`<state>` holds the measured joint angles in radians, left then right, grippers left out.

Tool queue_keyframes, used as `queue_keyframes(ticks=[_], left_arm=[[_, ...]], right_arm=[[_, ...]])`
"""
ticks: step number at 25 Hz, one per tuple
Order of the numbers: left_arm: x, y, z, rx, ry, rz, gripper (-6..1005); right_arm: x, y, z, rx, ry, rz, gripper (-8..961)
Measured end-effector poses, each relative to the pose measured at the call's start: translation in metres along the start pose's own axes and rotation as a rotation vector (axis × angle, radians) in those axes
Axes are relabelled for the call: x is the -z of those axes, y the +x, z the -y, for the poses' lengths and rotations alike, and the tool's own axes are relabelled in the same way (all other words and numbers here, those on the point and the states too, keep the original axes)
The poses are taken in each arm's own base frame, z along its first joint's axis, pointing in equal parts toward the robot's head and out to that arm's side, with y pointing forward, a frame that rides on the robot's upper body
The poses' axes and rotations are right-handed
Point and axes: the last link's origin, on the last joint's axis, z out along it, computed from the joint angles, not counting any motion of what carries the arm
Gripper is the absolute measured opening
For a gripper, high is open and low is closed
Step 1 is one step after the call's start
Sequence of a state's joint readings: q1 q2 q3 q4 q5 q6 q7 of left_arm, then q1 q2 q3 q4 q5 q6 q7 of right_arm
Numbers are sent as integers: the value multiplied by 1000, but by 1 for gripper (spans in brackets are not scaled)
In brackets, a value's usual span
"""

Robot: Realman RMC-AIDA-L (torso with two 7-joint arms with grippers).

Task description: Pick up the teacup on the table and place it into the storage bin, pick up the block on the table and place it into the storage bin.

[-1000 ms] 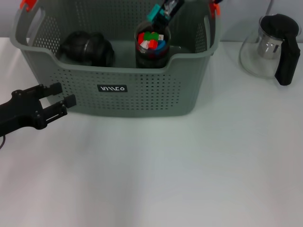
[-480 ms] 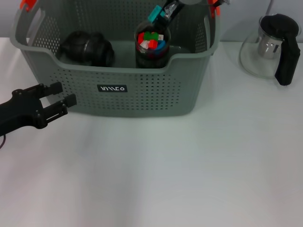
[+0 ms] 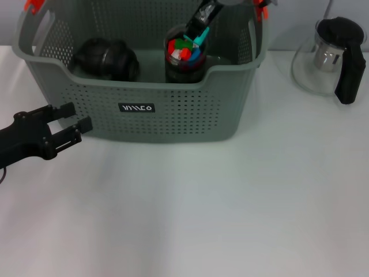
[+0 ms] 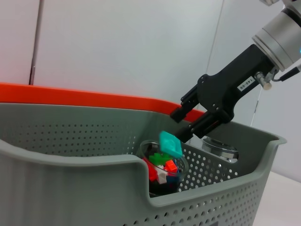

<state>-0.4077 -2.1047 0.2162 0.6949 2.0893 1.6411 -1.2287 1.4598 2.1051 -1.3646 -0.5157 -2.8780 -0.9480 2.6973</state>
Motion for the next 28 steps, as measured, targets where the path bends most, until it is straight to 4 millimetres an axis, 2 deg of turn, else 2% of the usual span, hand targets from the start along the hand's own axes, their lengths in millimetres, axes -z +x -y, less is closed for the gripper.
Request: queue_keyframes(ticks=[5, 14, 17, 19, 21, 23, 28], left_arm=[[0, 0, 0, 1, 0, 0, 565], [0, 0, 0, 1, 0, 0, 565], [1, 0, 0, 0, 2, 0, 565], [1, 0, 0, 0, 1, 0, 565], [1, 1, 1, -2, 1, 0, 565], [1, 1, 1, -2, 2, 0, 565], [-1, 4, 3, -10, 2, -6, 565]], right_arm=[[1, -2, 1, 8, 8, 9, 653], [12, -10, 6, 2, 17, 56, 731], [28, -13, 12, -15, 23, 126, 748], [49, -13, 17, -41, 23, 220, 748], [69, -2, 20, -79, 3, 323, 748], [95, 19, 19, -114, -40, 465, 749], [143, 102, 8, -174, -145, 780, 749]])
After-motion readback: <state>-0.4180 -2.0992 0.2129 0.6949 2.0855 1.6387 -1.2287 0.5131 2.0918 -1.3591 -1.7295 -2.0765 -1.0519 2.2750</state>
